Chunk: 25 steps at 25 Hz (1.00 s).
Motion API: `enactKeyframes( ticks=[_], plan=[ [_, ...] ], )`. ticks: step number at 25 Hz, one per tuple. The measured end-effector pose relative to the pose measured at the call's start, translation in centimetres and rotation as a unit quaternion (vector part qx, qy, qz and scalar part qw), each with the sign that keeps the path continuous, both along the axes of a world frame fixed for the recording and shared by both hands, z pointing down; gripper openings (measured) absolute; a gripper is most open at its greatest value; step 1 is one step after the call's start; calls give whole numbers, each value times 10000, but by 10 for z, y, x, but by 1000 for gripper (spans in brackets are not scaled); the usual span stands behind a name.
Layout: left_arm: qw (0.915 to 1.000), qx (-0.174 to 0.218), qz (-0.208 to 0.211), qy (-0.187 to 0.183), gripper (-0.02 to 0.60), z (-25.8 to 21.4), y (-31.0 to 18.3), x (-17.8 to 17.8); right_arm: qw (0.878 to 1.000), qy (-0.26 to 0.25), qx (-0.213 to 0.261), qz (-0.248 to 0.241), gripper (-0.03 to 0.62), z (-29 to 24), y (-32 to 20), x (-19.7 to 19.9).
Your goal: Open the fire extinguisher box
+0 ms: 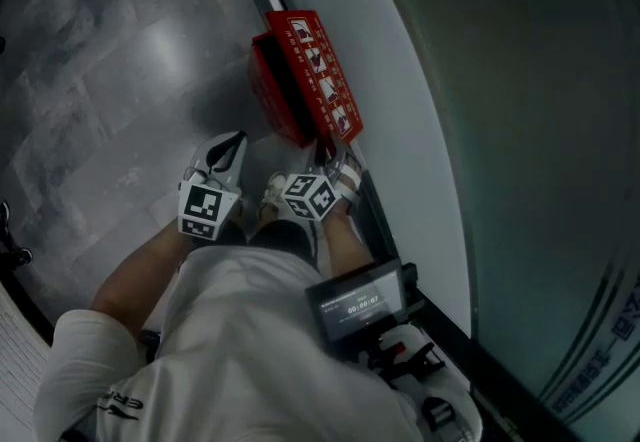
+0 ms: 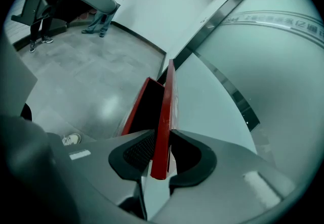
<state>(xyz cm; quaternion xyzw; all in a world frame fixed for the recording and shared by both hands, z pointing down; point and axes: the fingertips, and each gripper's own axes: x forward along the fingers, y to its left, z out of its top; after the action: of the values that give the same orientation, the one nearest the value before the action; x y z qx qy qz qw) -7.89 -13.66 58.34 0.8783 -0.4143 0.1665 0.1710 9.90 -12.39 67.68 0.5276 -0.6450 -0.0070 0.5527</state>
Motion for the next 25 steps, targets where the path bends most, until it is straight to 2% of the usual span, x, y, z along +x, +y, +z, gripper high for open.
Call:
enactKeyframes(
  ticks=[11,25],
  plan=[
    [9988,390,290,54,2,-54,-16,42,9973,330,420,496,100,-56,-33,94],
    [9982,444,394,-107,2,-67,-47,115,9944,673,695,419,89,-63,-64,164]
  ],
)
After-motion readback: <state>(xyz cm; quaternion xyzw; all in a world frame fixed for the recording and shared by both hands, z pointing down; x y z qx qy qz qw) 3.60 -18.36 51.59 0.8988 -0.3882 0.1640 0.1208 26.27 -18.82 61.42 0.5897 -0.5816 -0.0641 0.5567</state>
